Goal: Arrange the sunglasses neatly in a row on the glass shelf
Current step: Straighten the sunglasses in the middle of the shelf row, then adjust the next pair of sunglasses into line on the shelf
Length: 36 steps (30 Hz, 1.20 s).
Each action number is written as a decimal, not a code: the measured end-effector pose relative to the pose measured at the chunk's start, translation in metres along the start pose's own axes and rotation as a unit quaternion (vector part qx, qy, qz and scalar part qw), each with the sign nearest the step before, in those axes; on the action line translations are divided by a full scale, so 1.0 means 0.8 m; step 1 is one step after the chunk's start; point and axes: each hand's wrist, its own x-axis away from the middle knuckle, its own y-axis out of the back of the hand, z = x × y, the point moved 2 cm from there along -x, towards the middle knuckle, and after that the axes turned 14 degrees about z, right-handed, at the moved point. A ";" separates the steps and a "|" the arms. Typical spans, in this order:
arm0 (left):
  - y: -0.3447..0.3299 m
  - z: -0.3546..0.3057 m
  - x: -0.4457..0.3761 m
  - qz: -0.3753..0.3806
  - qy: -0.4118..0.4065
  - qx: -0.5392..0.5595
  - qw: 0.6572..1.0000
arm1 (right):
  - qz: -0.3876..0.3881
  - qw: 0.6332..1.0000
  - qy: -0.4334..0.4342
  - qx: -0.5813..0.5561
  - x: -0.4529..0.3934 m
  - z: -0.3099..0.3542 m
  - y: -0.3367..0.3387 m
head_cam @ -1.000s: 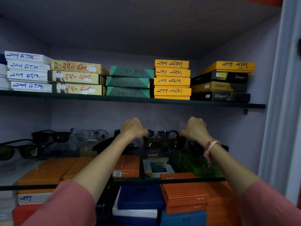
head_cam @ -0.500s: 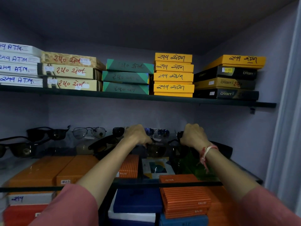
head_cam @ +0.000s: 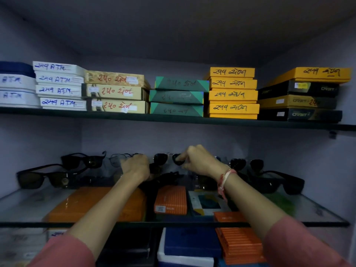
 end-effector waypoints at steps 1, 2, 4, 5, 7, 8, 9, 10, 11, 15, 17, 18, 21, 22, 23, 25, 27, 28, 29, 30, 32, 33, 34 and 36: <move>-0.002 0.007 0.002 -0.014 -0.005 -0.002 1.000 | 0.032 0.999 0.006 0.001 -0.008 0.009 -0.009; -0.002 0.016 0.004 -0.024 -0.010 -0.005 1.000 | 0.059 0.998 0.003 0.011 -0.015 0.015 -0.018; 0.001 0.034 0.007 -0.031 -0.013 -0.007 0.999 | 0.093 0.995 -0.012 0.032 -0.026 0.024 -0.036; 0.004 0.045 0.008 -0.028 -0.013 -0.003 1.000 | 0.099 0.994 -0.018 0.035 -0.029 0.028 -0.043; 0.007 0.066 0.008 -0.014 -0.014 0.003 1.000 | 0.088 0.995 -0.024 0.030 -0.031 0.034 -0.053; 0.008 0.076 0.008 -0.003 -0.015 0.006 1.000 | 0.076 0.997 -0.021 0.026 -0.030 0.036 -0.055; 0.009 0.083 0.009 0.006 -0.016 0.012 1.000 | 0.063 0.998 -0.018 0.021 -0.028 0.039 -0.055; 0.011 0.090 0.010 0.007 -0.023 0.022 0.999 | 0.051 0.998 -0.015 0.015 -0.027 0.042 -0.055; 0.013 0.095 0.011 -0.003 -0.035 0.040 0.999 | 0.039 0.999 -0.015 0.003 -0.026 0.045 -0.054; 0.021 0.099 0.012 -0.001 -0.177 0.199 0.964 | -0.015 0.999 -0.026 -0.034 -0.022 0.058 -0.046; 0.024 0.094 0.017 0.049 -0.229 0.224 0.946 | -0.040 0.998 -0.026 -0.037 -0.021 0.063 -0.042; 0.025 0.091 0.019 0.055 -0.238 0.213 0.946 | -0.053 0.998 -0.028 -0.033 -0.019 0.065 -0.039; 0.029 0.089 0.016 0.015 -0.233 0.196 0.952 | -0.104 0.994 -0.037 -0.028 -0.010 0.067 -0.028; 0.031 0.089 0.014 -0.004 -0.228 0.198 0.953 | -0.123 0.991 -0.042 -0.035 -0.006 0.066 -0.024; 0.033 0.088 0.014 -0.018 -0.225 0.200 0.953 | -0.142 0.988 -0.049 -0.044 -0.003 0.064 -0.020; 0.037 0.086 0.013 -0.037 -0.219 0.208 0.953 | -0.173 0.981 -0.062 -0.061 0.002 0.059 -0.009; 0.040 0.081 0.013 -0.049 -0.209 0.223 0.951 | -0.185 0.977 -0.079 -0.073 0.005 0.055 0.002; 0.040 0.079 0.012 -0.051 -0.203 0.235 0.949 | -0.183 0.976 -0.089 -0.081 0.006 0.052 0.006; 0.041 0.076 0.011 -0.052 -0.196 0.249 0.947 | -0.175 0.975 -0.099 -0.092 0.007 0.049 0.009; 0.040 0.075 0.007 -0.054 -0.186 0.264 0.945 | -0.163 0.975 -0.109 -0.107 0.009 0.046 0.010; 0.037 0.071 -0.002 -0.045 -0.157 0.299 0.940 | -0.145 0.970 -0.137 -0.136 0.011 0.037 0.012; 0.034 0.068 -0.006 -0.037 -0.138 0.310 0.940 | -0.150 0.966 -0.158 -0.142 0.012 0.032 0.013; 0.032 0.065 -0.010 -0.032 -0.121 0.315 0.941 | -0.164 0.959 -0.181 -0.142 0.013 0.027 0.013; 0.029 0.058 -0.017 -0.029 -0.099 0.318 0.943 | -0.182 0.950 -0.213 -0.137 0.013 0.018 0.013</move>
